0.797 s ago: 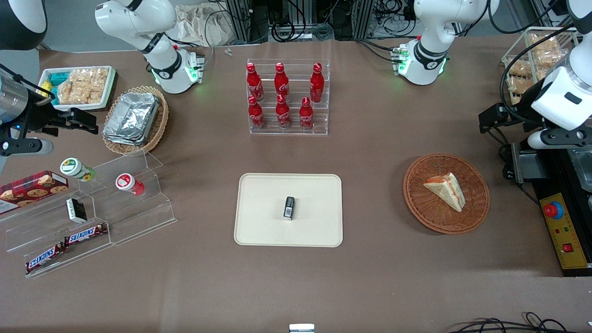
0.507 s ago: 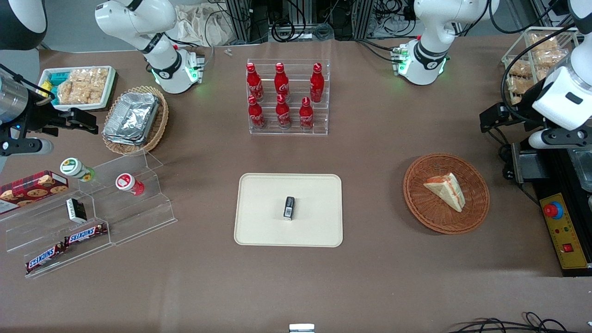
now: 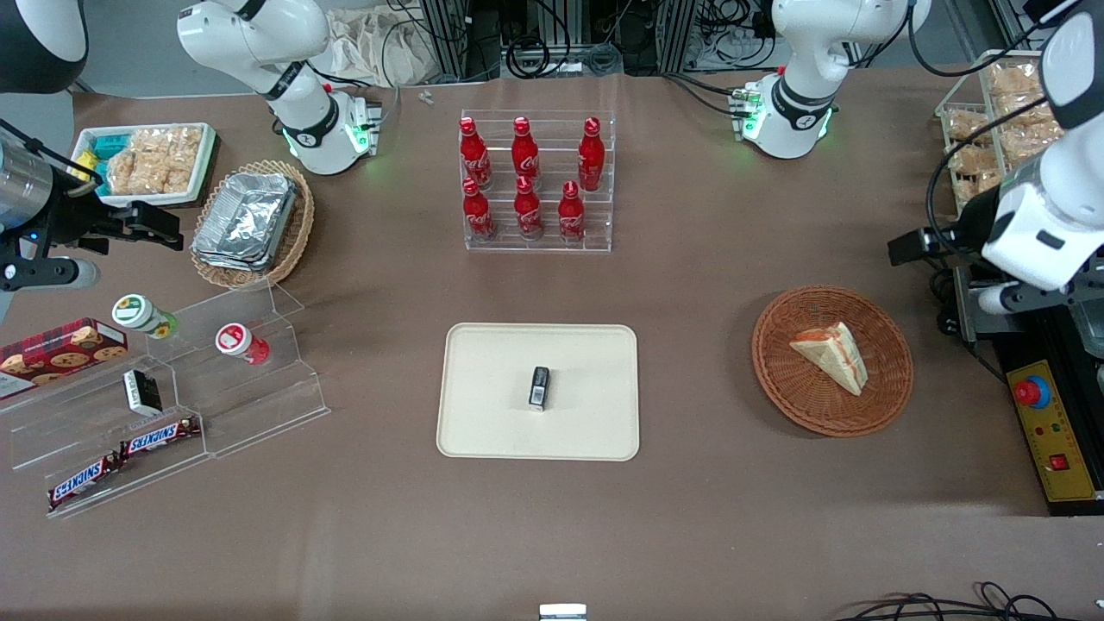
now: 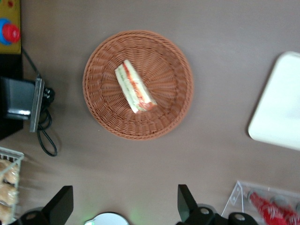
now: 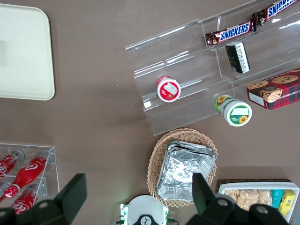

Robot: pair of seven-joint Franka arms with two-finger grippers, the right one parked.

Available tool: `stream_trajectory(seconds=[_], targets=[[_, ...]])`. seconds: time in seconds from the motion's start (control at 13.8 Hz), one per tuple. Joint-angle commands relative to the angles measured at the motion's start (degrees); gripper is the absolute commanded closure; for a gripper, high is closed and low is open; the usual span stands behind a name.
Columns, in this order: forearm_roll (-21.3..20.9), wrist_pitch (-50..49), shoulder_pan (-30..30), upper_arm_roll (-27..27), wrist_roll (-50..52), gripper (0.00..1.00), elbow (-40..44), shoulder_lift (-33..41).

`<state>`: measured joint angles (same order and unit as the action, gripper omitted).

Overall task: Place sandwich from basket to tray
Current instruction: 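Move the left gripper toward the wicker basket holding the sandwich, then lower the left gripper onto the wrapped sandwich and close on it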

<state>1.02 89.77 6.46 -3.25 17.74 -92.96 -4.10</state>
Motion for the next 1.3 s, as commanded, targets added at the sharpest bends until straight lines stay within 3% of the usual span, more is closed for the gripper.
stream_trajectory(seconds=[0.0,0.43,0.8,0.94,1.01,1.09,1.16,1.23], targets=[[-0.7,7.6,0.0,-1.0,11.4,0.0,-9.2,1.6],[-0.8,32.0,0.1,-1.0,26.8,0.0,-26.5,-1.3],[-1.7,49.0,0.2,-1.0,31.0,0.0,-31.4,-10.8],[-1.7,50.7,0.4,-1.1,31.5,0.0,-31.4,-13.2],[-1.8,50.7,0.4,-1.1,31.7,0.19,-31.4,-13.4],[-1.8,50.7,0.2,-1.1,32.3,0.65,-31.5,-13.4],[-2.2,50.8,0.1,-1.1,32.2,1.0,-31.4,-13.6],[-2.8,50.8,0.1,-1.1,32.3,1.0,-31.3,-14.3]])
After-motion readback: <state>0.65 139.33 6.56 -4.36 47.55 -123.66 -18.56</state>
